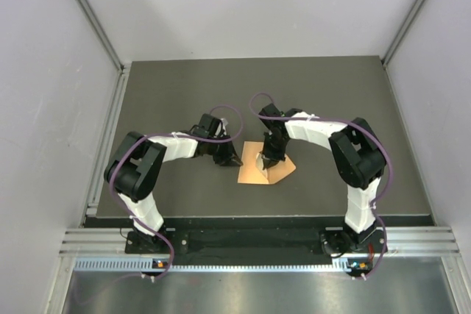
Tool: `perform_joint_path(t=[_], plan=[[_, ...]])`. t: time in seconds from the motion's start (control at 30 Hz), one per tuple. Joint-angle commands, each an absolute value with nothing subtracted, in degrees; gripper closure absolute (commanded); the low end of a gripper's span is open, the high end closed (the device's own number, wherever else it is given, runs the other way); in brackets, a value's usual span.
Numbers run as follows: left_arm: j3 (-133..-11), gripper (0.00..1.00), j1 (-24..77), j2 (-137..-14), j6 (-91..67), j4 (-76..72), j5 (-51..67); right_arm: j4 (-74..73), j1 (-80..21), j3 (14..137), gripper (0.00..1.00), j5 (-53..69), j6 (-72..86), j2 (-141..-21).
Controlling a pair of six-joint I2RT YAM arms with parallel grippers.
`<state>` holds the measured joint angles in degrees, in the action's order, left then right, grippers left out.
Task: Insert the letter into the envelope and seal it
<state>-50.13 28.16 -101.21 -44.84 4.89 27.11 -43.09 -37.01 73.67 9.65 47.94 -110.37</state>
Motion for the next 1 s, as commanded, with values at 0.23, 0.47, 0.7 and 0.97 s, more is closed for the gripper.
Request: perform_joint_path(t=[0.23,0.47,0.7,0.97], plan=[[-53.08,0.85,28.3,-94.76,-40.08,10.19,17.76,-35.7,-37.97,68.47,1.0,-2.0,45.36,-94.68],[-53.44,0.84,28.39,-91.85,-39.99,8.71,18.1,-26.11,-37.97,61.27,1.0,-5.53,44.3,-84.92],[-55.98,0.74,30.49,-91.67,-42.01,4.31,22.06,-20.31,-38.06,57.93,1.0,-0.26,42.71,-86.57],[-62.13,0.47,35.5,-97.03,-39.56,7.81,19.69,-16.87,-38.06,56.16,1.0,3.61,42.72,-87.89]])
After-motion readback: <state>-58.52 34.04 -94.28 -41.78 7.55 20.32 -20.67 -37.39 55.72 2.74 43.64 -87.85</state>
